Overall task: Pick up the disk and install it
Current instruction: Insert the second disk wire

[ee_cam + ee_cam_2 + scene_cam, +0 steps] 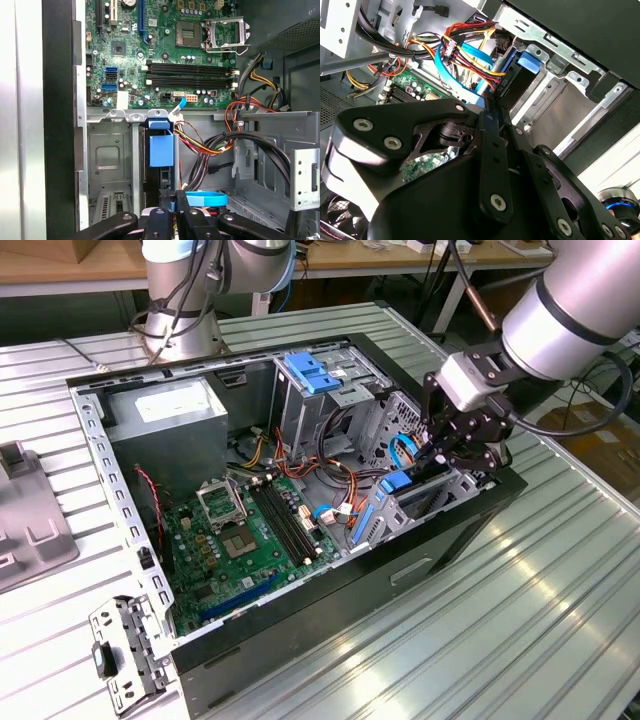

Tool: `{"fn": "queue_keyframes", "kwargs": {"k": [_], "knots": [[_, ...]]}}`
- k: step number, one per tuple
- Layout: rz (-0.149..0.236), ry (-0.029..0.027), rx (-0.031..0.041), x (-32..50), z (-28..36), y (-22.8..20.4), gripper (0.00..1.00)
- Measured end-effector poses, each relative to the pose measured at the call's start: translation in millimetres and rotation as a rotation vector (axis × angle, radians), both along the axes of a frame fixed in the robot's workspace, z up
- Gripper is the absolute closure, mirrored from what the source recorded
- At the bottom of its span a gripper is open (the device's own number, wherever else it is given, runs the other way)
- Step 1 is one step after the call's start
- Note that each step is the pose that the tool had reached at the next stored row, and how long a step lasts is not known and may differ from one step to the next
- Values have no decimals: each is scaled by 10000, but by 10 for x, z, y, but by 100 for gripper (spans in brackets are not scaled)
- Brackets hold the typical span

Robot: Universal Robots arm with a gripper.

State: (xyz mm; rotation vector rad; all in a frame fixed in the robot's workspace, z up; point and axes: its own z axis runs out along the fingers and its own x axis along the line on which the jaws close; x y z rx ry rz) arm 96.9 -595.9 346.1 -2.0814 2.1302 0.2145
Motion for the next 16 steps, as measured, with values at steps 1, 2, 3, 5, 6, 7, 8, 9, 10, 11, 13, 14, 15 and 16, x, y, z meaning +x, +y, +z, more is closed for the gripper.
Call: {"fn": "queue_keyframes", "kwargs": {"k": [1,2,3,5,6,7,8,9,10,11,13,14,15,16], "knots": [[0,3,0,1,-1,-1,84],[1,4,0,3,-3,-3,84],[1,9,-1,3,-7,-4,84],[2,19,1,3,-21,-6,84],[2,23,0,4,-27,-8,84],[2,27,-3,4,-32,-11,84],[2,30,-3,4,-37,-14,84],[2,33,-2,4,-42,-17,84],[1,34,0,3,-46,-20,84],[2,37,3,3,-52,-23,84],[1,41,-1,4,-54,-27,84],[2,41,0,4,-55,-27,84],[2,41,1,4,-55,-28,84],[1,41,0,4,-55,-28,84]]}}
